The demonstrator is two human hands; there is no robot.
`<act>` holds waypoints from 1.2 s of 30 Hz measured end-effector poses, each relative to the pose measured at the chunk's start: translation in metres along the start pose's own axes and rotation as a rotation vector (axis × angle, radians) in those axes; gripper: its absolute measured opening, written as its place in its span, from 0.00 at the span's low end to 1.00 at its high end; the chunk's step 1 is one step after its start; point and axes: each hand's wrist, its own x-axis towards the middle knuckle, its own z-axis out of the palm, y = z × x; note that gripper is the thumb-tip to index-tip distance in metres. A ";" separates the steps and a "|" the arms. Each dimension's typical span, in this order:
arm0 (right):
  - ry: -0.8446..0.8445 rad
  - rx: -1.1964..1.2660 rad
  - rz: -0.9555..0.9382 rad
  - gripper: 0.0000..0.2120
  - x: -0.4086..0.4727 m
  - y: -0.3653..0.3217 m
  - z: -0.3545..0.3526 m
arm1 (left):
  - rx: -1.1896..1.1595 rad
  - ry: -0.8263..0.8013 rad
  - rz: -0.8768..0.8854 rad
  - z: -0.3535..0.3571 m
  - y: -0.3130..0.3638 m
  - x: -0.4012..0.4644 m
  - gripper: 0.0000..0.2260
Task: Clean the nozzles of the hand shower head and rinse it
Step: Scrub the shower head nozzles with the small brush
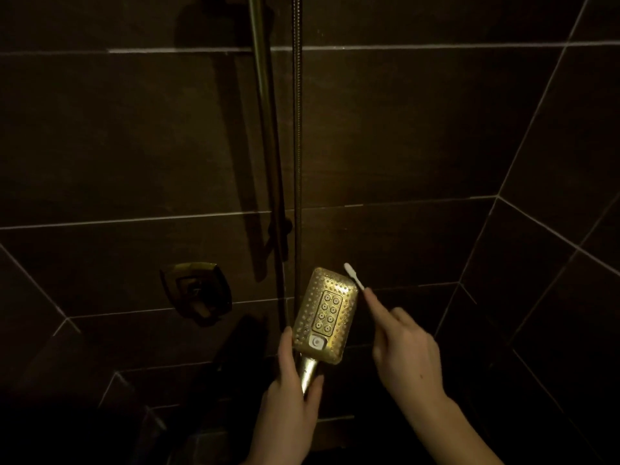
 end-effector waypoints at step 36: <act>-0.086 -0.210 -0.194 0.41 -0.001 0.041 -0.018 | -0.007 -0.099 0.059 0.000 -0.018 0.006 0.41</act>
